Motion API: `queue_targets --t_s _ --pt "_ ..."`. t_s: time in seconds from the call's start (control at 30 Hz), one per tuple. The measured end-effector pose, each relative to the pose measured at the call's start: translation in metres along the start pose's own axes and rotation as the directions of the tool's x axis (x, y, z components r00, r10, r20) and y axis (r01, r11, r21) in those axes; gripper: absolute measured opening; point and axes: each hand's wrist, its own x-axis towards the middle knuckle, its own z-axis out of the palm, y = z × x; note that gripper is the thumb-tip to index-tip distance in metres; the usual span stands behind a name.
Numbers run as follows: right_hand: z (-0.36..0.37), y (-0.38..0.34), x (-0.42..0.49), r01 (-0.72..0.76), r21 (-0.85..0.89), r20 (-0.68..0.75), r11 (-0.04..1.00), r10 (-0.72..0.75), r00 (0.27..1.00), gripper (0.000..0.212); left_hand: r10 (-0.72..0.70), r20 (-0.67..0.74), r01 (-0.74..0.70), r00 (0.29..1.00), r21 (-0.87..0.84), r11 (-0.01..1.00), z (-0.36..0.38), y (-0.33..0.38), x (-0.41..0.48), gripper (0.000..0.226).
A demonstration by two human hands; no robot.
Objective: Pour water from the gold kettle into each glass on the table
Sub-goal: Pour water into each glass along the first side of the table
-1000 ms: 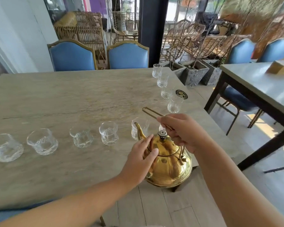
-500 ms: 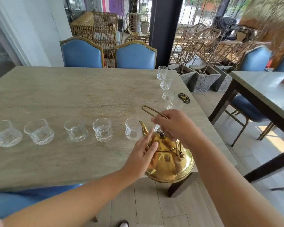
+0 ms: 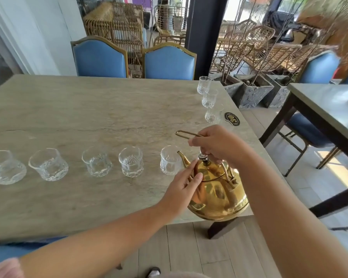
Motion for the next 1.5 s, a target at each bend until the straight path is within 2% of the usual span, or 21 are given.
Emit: queue_targets --t_s 0.17,0.4,0.53,0.67,1.5 --pt "-0.001 -0.011 0.006 -0.017 -0.067 0.035 0.998 0.019 0.999 0.027 -0.032 0.015 0.033 0.999 -0.106 0.994 0.001 0.0 0.005 0.06" --pt "-0.001 -0.018 0.011 -0.031 -0.114 0.056 0.993 0.037 0.998 0.028 -0.091 0.036 0.097 0.995 -0.195 0.976 -0.001 0.006 0.004 0.038" --pt "-0.002 -0.02 0.012 -0.015 -0.137 0.052 0.99 0.022 0.998 0.031 -0.077 0.067 0.092 0.995 -0.255 0.963 -0.004 0.011 0.004 0.038" --pt "-0.002 -0.023 0.015 -0.015 -0.155 0.06 0.988 0.024 0.998 0.031 -0.077 0.078 0.095 0.994 -0.272 0.957 -0.006 0.013 0.003 0.044" --pt "0.001 -0.03 0.015 -0.034 -0.193 0.071 0.981 0.049 0.996 0.029 -0.095 0.094 0.119 0.991 -0.308 0.944 -0.008 0.021 -0.005 0.045"
